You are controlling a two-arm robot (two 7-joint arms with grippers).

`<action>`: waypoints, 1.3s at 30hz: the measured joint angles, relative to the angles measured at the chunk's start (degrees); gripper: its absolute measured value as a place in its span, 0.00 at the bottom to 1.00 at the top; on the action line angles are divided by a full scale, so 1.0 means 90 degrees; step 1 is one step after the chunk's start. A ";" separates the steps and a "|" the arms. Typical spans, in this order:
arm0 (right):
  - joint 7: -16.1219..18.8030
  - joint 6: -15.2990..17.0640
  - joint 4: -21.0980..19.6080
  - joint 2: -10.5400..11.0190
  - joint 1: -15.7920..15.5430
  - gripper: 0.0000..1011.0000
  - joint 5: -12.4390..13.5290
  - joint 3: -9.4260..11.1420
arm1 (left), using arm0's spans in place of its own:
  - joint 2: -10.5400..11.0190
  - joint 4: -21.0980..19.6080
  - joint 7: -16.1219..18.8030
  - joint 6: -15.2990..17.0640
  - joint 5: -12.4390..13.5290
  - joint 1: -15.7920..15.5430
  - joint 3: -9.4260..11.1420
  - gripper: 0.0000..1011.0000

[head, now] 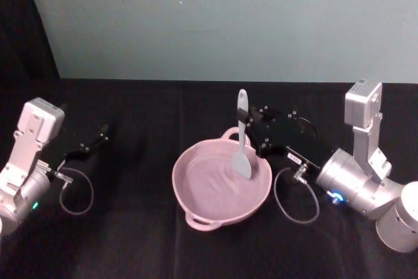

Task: Use the one hand to pick up the spoon and stir the clear water in the bowl.

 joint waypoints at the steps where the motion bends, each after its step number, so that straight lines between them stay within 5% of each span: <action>1: 0.0007 0.0014 -0.0048 0.0017 -0.0038 0.12 0.0005 -0.0001 | 0.0000 0.0000 0.0000 0.0000 0.0000 0.0000 0.0000 0.99; 17: 0.0330 0.0116 -0.0278 -0.0095 -0.0196 0.12 0.0241 -0.0386 | 0.0000 0.0000 0.0000 0.0000 0.0000 0.0000 0.0000 0.99; 28: 0.0388 -0.0117 0.0415 -0.0520 0.0248 0.12 0.0369 -0.0522 | 0.0000 0.0000 0.0000 0.0000 0.0000 0.0000 0.0000 0.99; 39: 0.0109 -0.0513 0.0885 -0.0731 0.0520 0.12 -0.0029 -0.0448 | 0.0000 0.0000 0.0000 0.0000 0.0000 0.0000 0.0000 0.99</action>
